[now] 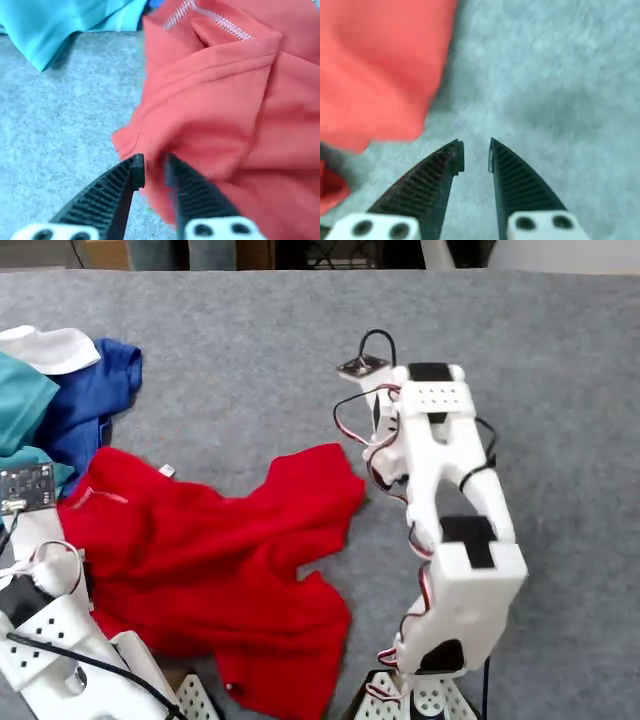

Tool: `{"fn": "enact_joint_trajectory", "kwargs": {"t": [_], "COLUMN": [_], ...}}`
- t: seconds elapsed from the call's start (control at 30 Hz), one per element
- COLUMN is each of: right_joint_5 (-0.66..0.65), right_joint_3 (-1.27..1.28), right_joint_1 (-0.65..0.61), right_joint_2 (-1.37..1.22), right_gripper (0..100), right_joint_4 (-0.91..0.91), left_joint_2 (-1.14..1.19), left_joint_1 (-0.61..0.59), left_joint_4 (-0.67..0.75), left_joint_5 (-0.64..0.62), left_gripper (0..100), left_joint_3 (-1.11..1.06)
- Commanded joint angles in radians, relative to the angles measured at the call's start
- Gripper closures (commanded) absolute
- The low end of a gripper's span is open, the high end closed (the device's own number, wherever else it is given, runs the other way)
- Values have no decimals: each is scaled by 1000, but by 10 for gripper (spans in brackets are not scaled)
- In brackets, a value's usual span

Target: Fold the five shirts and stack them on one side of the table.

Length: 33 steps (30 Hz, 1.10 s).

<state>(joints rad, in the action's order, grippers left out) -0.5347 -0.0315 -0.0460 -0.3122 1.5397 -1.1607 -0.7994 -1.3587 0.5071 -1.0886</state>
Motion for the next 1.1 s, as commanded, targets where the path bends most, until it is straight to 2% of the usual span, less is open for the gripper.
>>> {"fn": "enact_joint_trajectory", "kwargs": {"t": [0.0, 0.13, 0.3, 0.4, 0.63, 0.8, 0.93, 1.0, 1.07], "right_joint_5": [-6, 12, 173, 315, 796, 830, 829, 822, 793], "right_joint_3": [-8, 133, 268, 311, 317, 309, 231, 183, 116], "right_joint_1": [-14, -89, -184, -258, -322, -373, -350, -321, -290], "right_joint_2": [134, 208, 217, 217, 213, 62, -154, -252, -300], "right_gripper": [893, 858, 821, 791, 776, 779, 783, 826, 910], "right_joint_4": [97, 126, 80, 52, -64, -114, -106, -103, -68], "left_joint_2": [-17, -17, -17, -17, -17, -17, -17, -17, -17], "left_joint_1": [-12, -12, -10, -8, -7, -2, -2, -5, -8], "left_joint_4": [-48, -104, -118, -118, -118, -130, -126, -124, -124], "left_joint_5": [0, -54, -173, -198, -206, -218, -218, -218, -215], "left_gripper": [753, 754, 755, 755, 755, 755, 755, 755, 755], "left_joint_3": [65, 156, 220, 217, 217, 217, 188, 177, 176]}}
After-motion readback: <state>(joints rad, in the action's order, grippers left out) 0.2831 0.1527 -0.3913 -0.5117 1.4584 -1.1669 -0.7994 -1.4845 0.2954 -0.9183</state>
